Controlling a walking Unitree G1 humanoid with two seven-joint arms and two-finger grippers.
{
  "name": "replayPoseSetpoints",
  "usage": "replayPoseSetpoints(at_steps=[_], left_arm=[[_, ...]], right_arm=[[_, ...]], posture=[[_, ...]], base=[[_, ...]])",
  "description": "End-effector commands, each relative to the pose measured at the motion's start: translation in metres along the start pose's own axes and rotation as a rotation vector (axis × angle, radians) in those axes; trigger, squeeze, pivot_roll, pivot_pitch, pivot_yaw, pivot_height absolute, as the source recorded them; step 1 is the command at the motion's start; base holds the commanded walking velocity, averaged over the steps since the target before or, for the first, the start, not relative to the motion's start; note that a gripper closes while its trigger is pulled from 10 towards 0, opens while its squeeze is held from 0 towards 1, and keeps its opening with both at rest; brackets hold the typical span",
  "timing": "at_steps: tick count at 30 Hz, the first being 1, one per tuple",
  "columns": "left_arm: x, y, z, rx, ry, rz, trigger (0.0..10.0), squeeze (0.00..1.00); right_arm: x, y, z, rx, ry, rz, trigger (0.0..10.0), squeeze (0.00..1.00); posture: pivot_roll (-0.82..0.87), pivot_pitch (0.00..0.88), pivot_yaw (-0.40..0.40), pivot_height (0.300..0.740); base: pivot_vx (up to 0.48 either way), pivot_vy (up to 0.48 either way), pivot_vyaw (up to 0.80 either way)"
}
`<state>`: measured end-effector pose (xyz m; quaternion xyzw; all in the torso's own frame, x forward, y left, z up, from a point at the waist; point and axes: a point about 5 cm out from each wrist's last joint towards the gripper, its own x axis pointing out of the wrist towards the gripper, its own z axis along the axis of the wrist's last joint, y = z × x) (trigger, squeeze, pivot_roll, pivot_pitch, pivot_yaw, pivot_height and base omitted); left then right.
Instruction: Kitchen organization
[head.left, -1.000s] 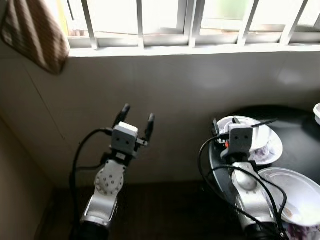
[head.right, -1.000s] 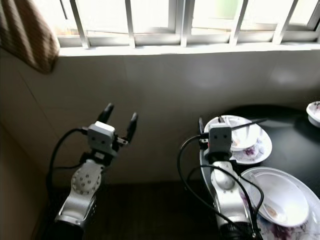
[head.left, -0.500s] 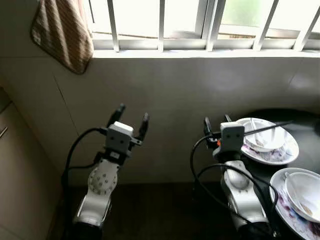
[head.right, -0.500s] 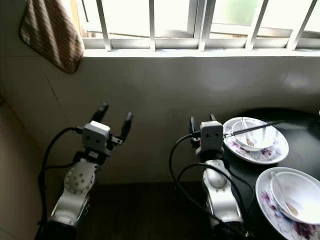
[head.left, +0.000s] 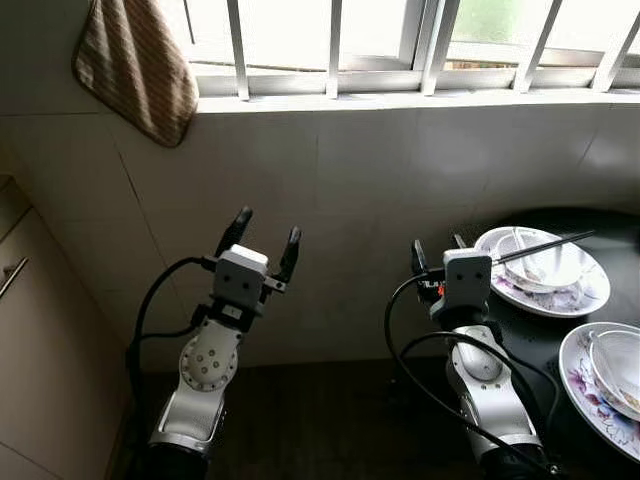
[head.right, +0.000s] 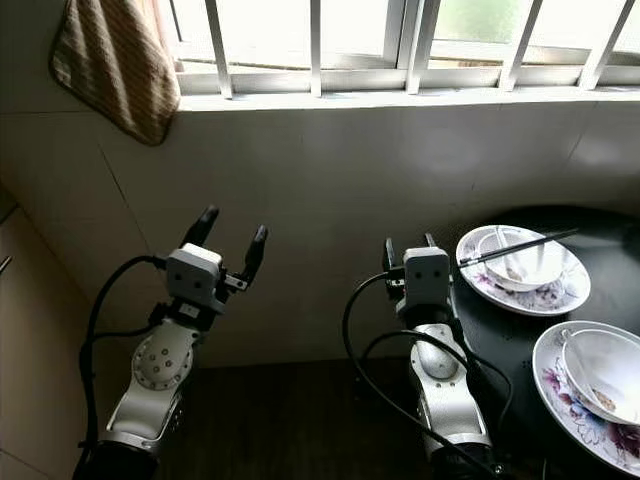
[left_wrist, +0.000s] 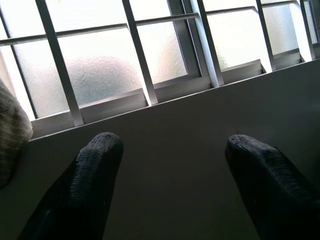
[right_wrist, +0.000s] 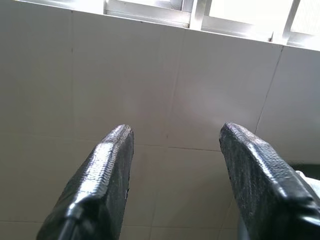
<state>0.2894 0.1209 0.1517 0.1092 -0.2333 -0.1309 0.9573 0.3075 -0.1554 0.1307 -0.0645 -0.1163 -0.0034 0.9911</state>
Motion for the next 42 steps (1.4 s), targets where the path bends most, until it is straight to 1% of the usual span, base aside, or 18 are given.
replayPoseSetpoints(at_steps=[1, 13, 24, 31, 34, 35, 38, 41, 42], left_arm=[[0.002, -0.005, 0.002, 0.007, -0.009, -0.024, 10.0, 0.0], [0.002, -0.004, 0.002, 0.009, -0.009, -0.023, 10.0, 0.0], [0.001, -0.004, 0.0, -0.01, -0.009, -0.018, 10.0, 0.0], [0.002, -0.007, -0.001, -0.005, -0.006, -0.04, 10.0, 0.0], [0.005, -0.008, 0.0, -0.004, -0.016, -0.052, 10.0, 0.0], [0.006, -0.009, 0.001, -0.004, -0.021, -0.061, 10.0, 0.0], [0.009, -0.011, 0.003, -0.005, -0.03, -0.075, 10.0, 0.0], [0.009, -0.009, 0.006, -0.004, -0.04, -0.074, 10.0, 0.0], [0.006, -0.005, 0.001, -0.003, -0.021, -0.051, 10.0, 0.0]], right_arm=[[0.001, -0.004, 0.002, -0.002, -0.013, -0.012, 10.0, 0.0], [0.002, -0.005, 0.002, -0.004, -0.013, -0.012, 10.0, 0.0], [0.002, -0.005, 0.0, -0.004, -0.007, -0.014, 10.0, 0.0], [0.004, -0.001, -0.001, -0.004, -0.007, 0.011, 10.0, 0.0], [0.006, 0.002, 0.0, -0.002, -0.01, 0.026, 10.0, 0.0], [0.008, 0.006, 0.001, -0.001, -0.014, 0.037, 10.0, 0.0], [0.011, 0.008, 0.004, 0.003, -0.024, 0.045, 10.0, 0.0], [0.012, 0.009, 0.009, 0.007, -0.045, 0.047, 10.0, 0.0], [0.01, 0.006, 0.006, 0.005, -0.037, 0.03, 10.0, 0.0]], posture=[[0.02, 0.0, 0.002, 0.74], [0.02, 0.0, 0.001, 0.74], [0.02, 0.0, -0.002, 0.74], [0.03, 0.0, -0.008, 0.74], [0.03, 0.0, -0.012, 0.74], [0.03, 0.0, -0.009, 0.74], [0.03, 0.0, -0.011, 0.74], [0.04, 0.0, 0.0, 0.74], [0.03, 0.0, 0.0, 0.74]], base=[[0.0, -0.341, 0.0], [0.0, -0.024, 0.0], [0.0, 0.0, 0.0], [0.0, 0.0, 0.0], [0.0, 0.0, 0.0], [-0.24, 0.0, 0.0], [-0.245, 0.0, 0.0], [-0.252, 0.0, 0.0], [-0.259, 0.0, 0.0]])
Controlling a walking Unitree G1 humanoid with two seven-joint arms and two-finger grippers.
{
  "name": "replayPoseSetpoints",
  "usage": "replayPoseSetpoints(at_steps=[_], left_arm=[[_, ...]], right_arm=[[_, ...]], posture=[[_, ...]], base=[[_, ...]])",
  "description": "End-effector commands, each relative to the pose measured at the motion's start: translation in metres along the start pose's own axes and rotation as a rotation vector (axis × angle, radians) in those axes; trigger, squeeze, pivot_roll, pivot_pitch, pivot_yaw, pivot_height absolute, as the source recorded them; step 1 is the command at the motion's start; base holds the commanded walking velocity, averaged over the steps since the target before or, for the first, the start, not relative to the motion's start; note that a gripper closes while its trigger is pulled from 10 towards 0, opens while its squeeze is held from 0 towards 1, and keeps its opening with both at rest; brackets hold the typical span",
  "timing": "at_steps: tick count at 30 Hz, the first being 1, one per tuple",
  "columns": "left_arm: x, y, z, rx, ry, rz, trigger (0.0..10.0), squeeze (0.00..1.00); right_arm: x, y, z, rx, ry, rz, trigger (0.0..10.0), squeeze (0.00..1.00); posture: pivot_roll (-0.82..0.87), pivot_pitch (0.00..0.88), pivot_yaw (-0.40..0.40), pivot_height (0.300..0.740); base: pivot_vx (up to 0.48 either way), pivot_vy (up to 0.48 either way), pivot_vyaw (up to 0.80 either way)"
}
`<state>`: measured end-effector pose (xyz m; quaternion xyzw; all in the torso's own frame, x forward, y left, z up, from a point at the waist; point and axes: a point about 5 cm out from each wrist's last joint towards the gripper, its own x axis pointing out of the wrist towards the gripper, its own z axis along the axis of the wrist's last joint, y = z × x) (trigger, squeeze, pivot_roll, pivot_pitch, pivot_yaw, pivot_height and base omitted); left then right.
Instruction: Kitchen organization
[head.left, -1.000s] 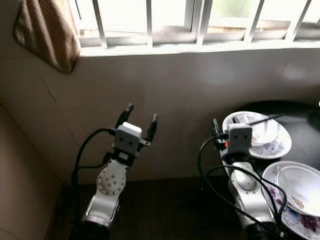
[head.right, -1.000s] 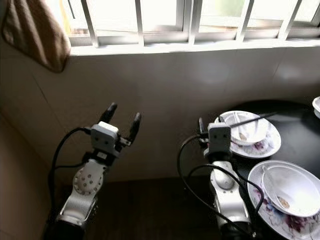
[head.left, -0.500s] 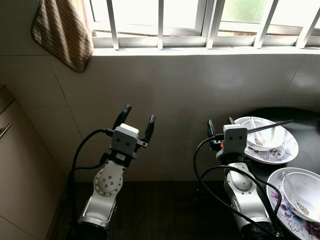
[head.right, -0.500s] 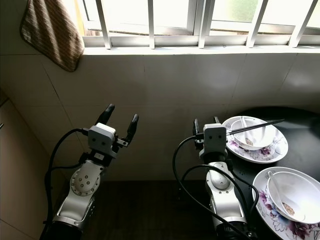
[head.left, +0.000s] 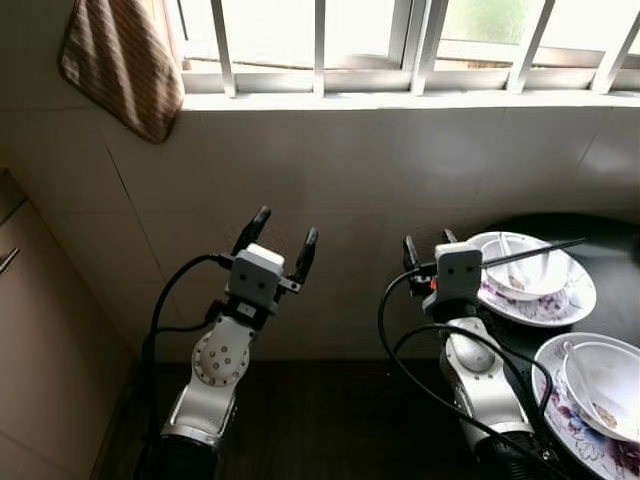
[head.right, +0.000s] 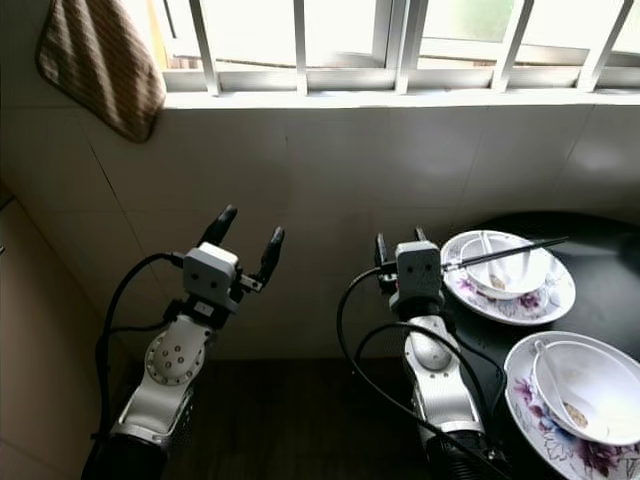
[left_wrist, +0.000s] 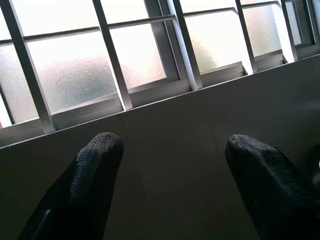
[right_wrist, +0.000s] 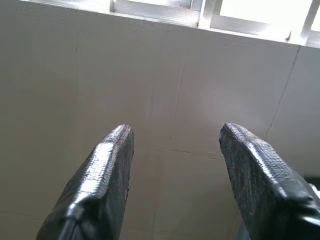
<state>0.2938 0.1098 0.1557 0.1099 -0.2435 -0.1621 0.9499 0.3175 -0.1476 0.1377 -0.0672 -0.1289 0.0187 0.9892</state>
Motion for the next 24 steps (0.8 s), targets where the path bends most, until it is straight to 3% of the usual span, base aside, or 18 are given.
replayPoseSetpoints(at_steps=[1, 8, 16, 24], left_arm=[[-0.006, 0.004, -0.005, 0.005, 0.026, 0.023, 10.0, 0.0], [-0.009, 0.001, -0.004, -0.005, 0.026, 0.013, 10.0, 0.0], [-0.008, 0.0, -0.006, -0.004, 0.034, 0.01, 10.0, 0.0], [-0.011, -0.002, -0.01, 0.033, 0.063, -0.007, 10.0, 0.0]], right_arm=[[-0.004, -0.004, -0.005, 0.01, 0.01, -0.033, 10.0, 0.0], [-0.016, 0.0, -0.01, 0.017, 0.029, -0.025, 10.0, 0.0], [-0.014, -0.001, -0.01, 0.014, 0.03, -0.029, 10.0, 0.0], [-0.014, 0.0, -0.01, 0.015, 0.029, -0.029, 10.0, 0.0]], posture=[[0.03, 0.0, 0.0, 0.74], [0.03, 0.0, 0.003, 0.74], [0.03, 0.0, 0.005, 0.74], [0.04, 0.0, 0.002, 0.74]], base=[[-0.277, 0.0, 0.0], [-0.285, 0.0, 0.0], [-0.296, 0.0, 0.0], [0.0, 0.0, 0.0]])
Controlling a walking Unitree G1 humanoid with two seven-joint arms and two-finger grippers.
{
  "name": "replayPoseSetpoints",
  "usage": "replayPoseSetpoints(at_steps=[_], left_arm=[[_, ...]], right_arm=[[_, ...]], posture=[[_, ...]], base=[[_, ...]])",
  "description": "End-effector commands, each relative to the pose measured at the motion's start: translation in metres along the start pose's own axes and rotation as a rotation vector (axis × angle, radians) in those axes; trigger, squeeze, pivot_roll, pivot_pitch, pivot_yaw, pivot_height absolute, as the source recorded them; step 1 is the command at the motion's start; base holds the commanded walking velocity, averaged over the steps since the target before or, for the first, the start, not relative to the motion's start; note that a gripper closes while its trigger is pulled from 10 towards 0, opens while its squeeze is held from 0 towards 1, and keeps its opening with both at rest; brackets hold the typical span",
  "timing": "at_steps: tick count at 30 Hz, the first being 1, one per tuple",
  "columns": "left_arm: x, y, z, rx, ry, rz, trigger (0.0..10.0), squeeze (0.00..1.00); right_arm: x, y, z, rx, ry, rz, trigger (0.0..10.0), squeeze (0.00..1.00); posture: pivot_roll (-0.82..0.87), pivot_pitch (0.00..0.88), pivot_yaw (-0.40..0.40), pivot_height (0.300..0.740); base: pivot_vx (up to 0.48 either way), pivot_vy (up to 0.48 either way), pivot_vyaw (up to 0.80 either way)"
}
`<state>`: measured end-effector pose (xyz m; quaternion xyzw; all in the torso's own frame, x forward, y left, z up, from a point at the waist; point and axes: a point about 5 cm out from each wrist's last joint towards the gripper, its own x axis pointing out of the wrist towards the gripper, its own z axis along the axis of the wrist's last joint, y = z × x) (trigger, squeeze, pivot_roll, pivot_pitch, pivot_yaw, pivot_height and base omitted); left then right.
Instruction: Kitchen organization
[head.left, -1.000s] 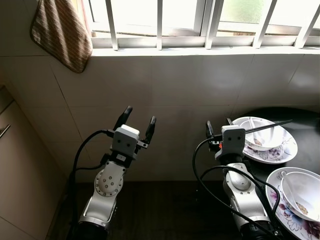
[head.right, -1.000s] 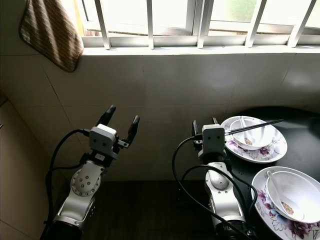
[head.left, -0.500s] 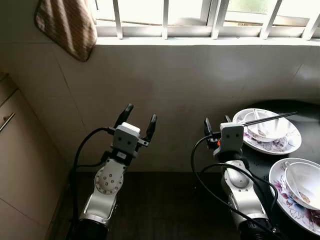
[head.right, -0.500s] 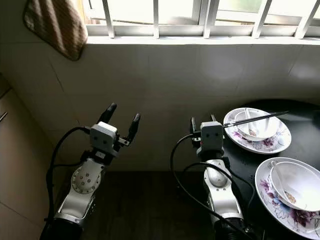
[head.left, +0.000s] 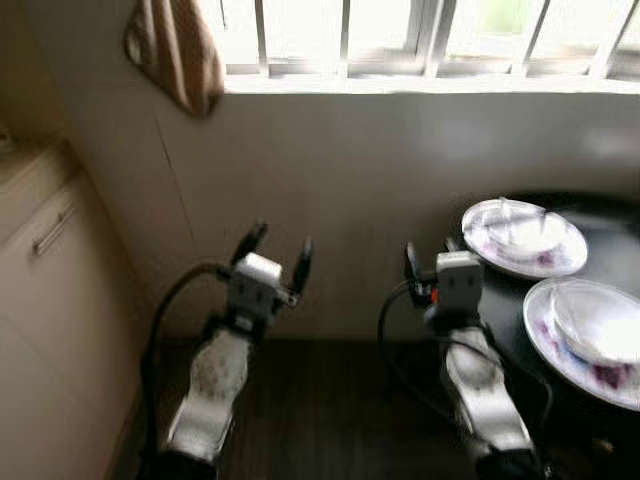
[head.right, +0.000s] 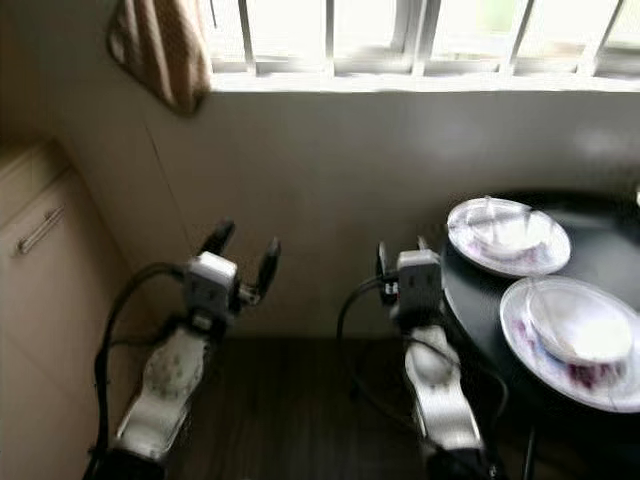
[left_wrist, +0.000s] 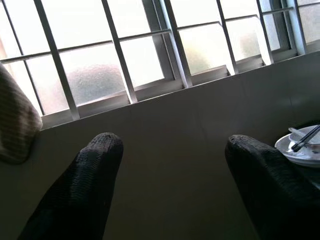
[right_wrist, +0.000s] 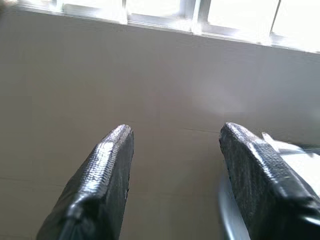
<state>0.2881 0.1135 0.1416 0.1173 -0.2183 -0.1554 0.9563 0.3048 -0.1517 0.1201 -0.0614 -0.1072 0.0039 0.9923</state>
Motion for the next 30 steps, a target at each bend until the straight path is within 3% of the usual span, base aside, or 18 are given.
replayPoseSetpoints(at_steps=[1, 5, 23, 25, 30], left_arm=[[0.0016, 0.0004, -0.0008, 0.035, 0.013, -0.016, 10.0, 0.0], [0.0018, 0.0014, -0.0007, 0.032, 0.012, -0.013, 10.0, 0.0], [0.0036, 0.0044, -0.0032, 0.046, 0.036, 0.007, 10.0, 0.0], [0.0035, 0.006, -0.0029, 0.013, 0.029, 0.025, 10.0, 0.0], [0.0044, 0.0071, -0.0039, 0.022, 0.038, 0.023, 10.0, 0.0]], right_arm=[[0.0032, 0.0028, 0.0046, 0.008, -0.017, 0.001, 10.0, 0.0], [0.0038, 0.0047, 0.005, 0.013, -0.018, 0.003, 10.0, 0.0], [0.01, 0.005, 0.006, 0.012, -0.013, 0.012, 10.0, 0.0], [0.0107, 0.005, 0.0057, 0.01, -0.008, 0.015, 10.0, 0.0], [0.0127, 0.003, 0.0048, 0.006, 0.003, 0.016, 10.0, 0.0]], posture=[[0.04, 0.0, 0.002, 0.74], [0.04, 0.0, 0.005, 0.74], [0.04, 0.0, 0.003, 0.74], [0.04, 0.0, 0.003, 0.74], [0.04, 0.0, 0.003, 0.74]], base=[[0.0, 0.0, 0.0], [0.0, -0.095, 0.0], [0.0, -0.48, 0.0], [0.0, 0.0, 0.0], [0.0, 0.0, 0.0]])
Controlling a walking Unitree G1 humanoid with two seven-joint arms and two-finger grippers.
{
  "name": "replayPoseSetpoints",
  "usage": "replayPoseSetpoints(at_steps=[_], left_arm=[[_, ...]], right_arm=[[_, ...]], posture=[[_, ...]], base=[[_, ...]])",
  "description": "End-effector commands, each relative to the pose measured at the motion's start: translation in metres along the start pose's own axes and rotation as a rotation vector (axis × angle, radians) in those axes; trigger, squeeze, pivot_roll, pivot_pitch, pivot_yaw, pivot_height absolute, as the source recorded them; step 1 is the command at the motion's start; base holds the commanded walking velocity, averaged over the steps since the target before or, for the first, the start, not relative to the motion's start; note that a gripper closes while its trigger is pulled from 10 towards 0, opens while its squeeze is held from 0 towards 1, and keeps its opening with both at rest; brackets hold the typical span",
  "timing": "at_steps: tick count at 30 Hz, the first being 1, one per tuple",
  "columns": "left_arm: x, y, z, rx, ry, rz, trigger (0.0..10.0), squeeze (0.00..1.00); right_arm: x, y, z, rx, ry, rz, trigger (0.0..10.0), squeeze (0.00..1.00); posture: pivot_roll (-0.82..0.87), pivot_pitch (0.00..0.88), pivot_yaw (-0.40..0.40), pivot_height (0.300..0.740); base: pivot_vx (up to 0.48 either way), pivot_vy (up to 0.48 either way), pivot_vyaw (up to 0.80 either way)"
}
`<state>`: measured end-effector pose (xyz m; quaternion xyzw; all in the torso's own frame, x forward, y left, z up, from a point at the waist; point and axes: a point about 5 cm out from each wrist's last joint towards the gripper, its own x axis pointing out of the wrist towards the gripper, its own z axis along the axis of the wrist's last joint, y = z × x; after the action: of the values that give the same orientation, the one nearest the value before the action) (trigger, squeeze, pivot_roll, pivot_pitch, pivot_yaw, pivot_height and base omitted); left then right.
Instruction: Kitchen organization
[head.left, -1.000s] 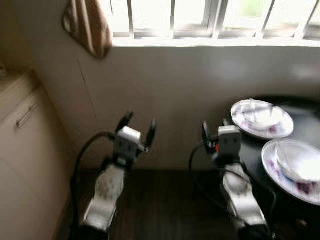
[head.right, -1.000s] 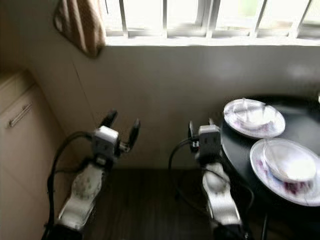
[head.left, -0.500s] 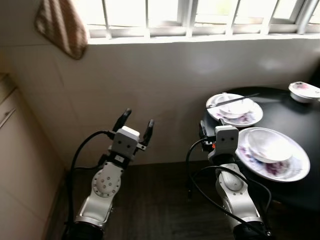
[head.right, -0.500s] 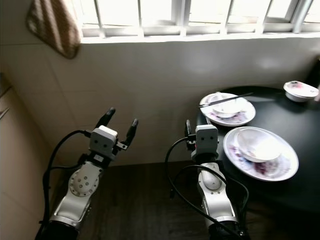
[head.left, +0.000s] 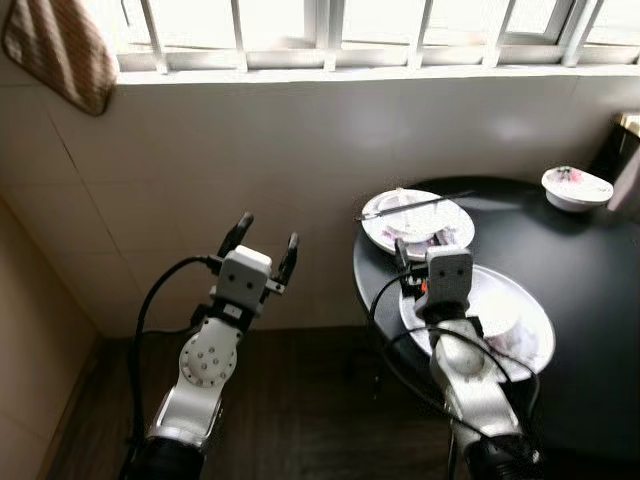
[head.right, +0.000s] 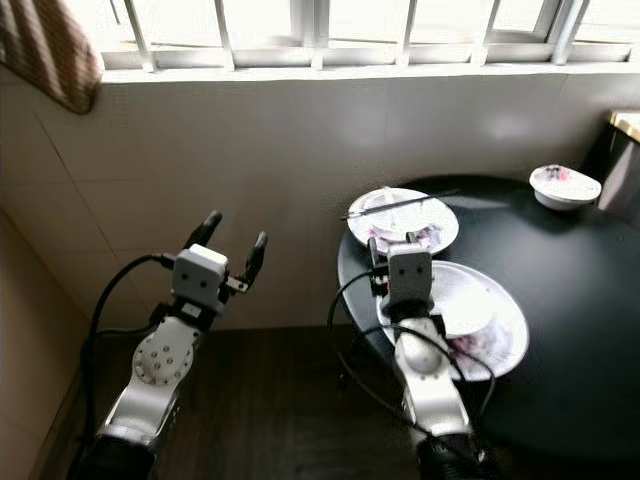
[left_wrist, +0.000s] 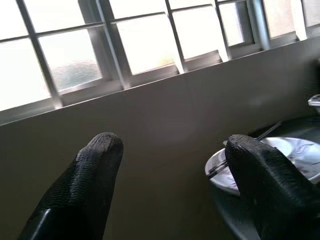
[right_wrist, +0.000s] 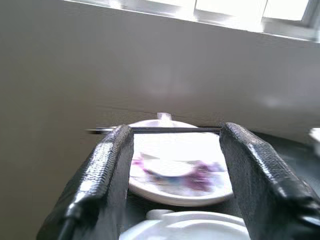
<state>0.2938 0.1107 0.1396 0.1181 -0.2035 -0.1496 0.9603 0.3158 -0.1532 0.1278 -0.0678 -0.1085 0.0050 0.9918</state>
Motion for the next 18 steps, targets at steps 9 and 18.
replayPoseSetpoints(at_steps=[9, 18], left_arm=[[-0.002, 0.007, -0.004, -0.01, 0.028, 0.023, 10.0, 0.0], [-0.004, 0.009, -0.009, -0.005, 0.061, 0.027, 10.0, 0.0]], right_arm=[[0.004, -0.009, -0.002, -0.01, 0.041, -0.034, 10.0, 0.0], [0.007, -0.03, -0.018, -0.053, 0.229, -0.012, 10.0, 0.0]], posture=[[0.03, 0.0, 0.001, 0.74], [0.03, 0.0, -0.005, 0.74]], base=[[0.0, 0.0, 0.0], [0.0, 0.0, 0.0]])
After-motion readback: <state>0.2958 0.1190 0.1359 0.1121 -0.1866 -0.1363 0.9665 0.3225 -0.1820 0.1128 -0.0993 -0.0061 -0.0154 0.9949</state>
